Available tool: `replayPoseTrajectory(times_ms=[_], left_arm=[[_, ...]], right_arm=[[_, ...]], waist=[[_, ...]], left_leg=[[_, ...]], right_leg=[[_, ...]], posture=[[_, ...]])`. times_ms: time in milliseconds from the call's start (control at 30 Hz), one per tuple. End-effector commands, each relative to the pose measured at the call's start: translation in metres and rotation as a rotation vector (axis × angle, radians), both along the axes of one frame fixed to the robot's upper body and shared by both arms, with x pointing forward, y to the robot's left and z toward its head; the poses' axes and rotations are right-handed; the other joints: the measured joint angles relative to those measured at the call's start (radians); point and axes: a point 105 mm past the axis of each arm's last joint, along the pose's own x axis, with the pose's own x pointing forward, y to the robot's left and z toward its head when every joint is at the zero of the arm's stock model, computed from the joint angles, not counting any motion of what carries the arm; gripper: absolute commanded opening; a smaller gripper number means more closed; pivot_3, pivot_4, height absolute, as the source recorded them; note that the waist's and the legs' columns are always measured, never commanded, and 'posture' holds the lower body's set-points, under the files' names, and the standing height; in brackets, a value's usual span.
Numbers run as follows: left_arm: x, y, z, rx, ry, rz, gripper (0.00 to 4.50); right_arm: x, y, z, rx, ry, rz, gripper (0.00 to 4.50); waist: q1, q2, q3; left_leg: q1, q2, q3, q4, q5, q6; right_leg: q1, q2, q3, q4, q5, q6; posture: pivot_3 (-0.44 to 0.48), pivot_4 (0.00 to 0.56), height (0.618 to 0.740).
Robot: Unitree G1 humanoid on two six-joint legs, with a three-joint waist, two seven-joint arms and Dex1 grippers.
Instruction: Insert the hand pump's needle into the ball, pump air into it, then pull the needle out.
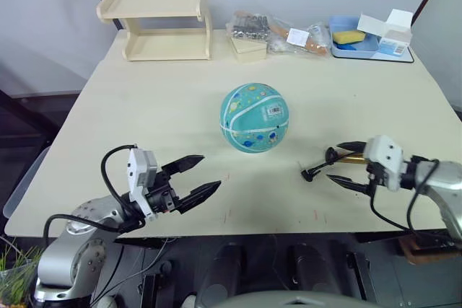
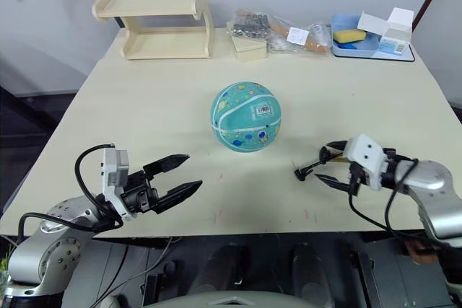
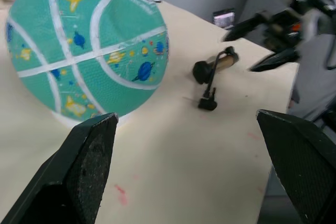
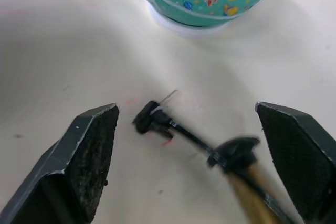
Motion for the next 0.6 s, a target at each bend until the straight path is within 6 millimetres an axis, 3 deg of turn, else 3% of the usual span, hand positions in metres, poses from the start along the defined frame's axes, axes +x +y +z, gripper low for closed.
replayPoseTrajectory(times_ms=[33,167,300,467,600], left_arm=[[0.000,0.011,-0.006,0.022,0.008,0.081,4.50],[-0.009,0.029,-0.032,0.056,0.098,0.154,4.50],[-0.009,0.036,-0.043,0.064,0.117,0.210,4.50],[-0.012,0.040,-0.054,0.055,0.138,0.249,4.50],[-0.012,0.041,-0.058,0.040,0.154,0.258,4.50]], right_arm=[[-0.015,-0.026,0.015,0.036,-0.051,-0.103,4.47],[-0.040,-0.064,0.002,0.076,-0.023,-0.292,4.47],[-0.047,-0.086,-0.004,0.109,-0.028,-0.405,4.47],[-0.048,-0.099,-0.011,0.132,-0.027,-0.478,4.47],[-0.042,-0.099,-0.013,0.135,-0.032,-0.482,4.47]], waist=[[0.008,0.000,0.000],[0.012,0.000,0.000],[0.011,-0.001,0.000],[0.011,-0.001,0.000],[0.012,-0.001,0.000]], left_leg=[[0.000,0.000,0.000,0.000,0.000,0.000],[0.001,0.001,0.001,0.000,0.000,0.000],[0.001,0.003,0.004,0.000,0.000,0.000],[0.003,0.005,0.006,0.001,0.000,0.000],[0.003,0.005,0.007,0.001,0.000,0.000]], right_leg=[[0.000,0.000,0.000,0.000,0.000,0.000],[0.000,0.001,0.001,0.000,0.000,0.000],[0.000,0.002,0.003,0.000,0.000,0.000],[0.000,0.003,0.004,0.000,0.000,0.000],[0.000,0.003,0.004,0.000,0.000,-0.001]], posture=[[0.000,0.150,0.740],[0.000,0.150,0.740],[0.000,0.150,0.740],[0.000,0.150,0.740],[0.000,0.150,0.740]])
